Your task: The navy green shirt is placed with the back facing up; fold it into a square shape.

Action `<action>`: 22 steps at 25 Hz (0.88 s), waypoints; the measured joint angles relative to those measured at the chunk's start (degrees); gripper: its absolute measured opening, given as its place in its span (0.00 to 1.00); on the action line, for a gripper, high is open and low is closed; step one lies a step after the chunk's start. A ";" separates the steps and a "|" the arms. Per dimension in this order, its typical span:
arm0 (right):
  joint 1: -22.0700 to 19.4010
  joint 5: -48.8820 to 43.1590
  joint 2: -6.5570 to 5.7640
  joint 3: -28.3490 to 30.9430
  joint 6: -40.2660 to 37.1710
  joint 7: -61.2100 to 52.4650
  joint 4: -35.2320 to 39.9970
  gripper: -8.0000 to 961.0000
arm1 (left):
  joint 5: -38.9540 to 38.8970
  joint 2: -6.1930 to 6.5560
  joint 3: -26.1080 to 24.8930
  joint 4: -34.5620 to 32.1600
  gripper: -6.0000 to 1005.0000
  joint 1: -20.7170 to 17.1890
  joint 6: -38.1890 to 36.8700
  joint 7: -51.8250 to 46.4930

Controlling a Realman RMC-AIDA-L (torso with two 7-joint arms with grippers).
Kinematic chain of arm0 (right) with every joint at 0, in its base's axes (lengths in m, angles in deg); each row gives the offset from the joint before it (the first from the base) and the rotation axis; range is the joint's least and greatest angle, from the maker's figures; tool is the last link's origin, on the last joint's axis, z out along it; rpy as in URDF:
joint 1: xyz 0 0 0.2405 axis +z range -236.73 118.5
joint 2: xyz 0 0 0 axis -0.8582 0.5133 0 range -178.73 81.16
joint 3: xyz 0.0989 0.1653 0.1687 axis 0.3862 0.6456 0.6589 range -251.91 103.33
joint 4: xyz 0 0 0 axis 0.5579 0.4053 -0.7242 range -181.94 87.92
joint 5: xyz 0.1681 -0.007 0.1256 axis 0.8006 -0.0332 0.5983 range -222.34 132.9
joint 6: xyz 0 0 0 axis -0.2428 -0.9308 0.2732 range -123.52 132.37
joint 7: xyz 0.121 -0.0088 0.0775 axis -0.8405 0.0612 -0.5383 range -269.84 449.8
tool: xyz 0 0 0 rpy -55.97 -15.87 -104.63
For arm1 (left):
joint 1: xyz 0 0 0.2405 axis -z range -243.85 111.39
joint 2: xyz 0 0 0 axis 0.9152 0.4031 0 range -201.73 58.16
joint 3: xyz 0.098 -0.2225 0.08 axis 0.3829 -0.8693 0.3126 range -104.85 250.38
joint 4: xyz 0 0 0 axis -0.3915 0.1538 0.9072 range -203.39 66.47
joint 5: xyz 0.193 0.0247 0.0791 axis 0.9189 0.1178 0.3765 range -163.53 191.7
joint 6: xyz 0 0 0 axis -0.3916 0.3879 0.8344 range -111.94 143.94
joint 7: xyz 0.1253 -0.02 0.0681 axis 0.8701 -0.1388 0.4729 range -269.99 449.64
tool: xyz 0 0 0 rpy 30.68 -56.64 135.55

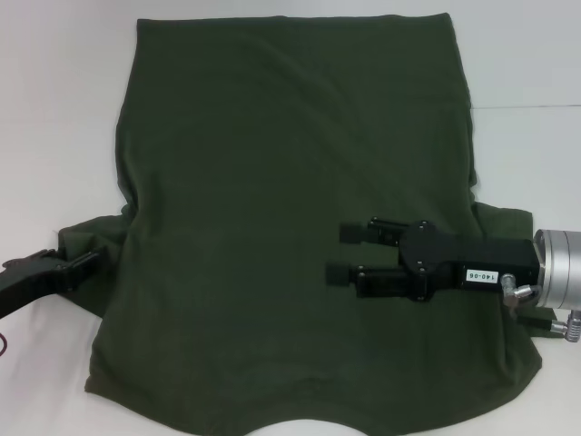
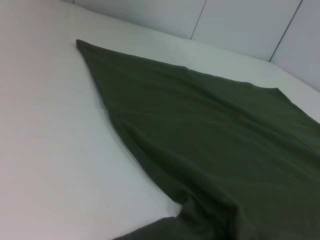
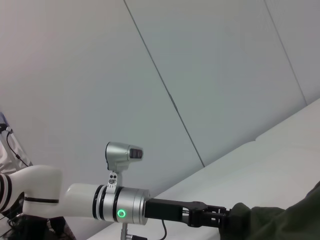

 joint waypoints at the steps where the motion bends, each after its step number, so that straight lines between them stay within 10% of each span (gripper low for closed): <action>1: 0.01 0.01 0.00 0.01 0.00 0.00 0.00 0.95 | 0.00 0.01 0.02 0.00 0.72 -0.01 0.00 -0.03; 18: -0.08 0.09 0.09 0.76 0.00 0.05 0.00 0.95 | 0.13 0.27 0.01 -0.48 0.05 0.32 -0.03 -0.68; 22: -0.02 0.11 0.10 0.85 0.00 0.08 0.00 0.95 | 0.16 0.29 0.01 -0.54 0.03 0.32 0.02 -0.69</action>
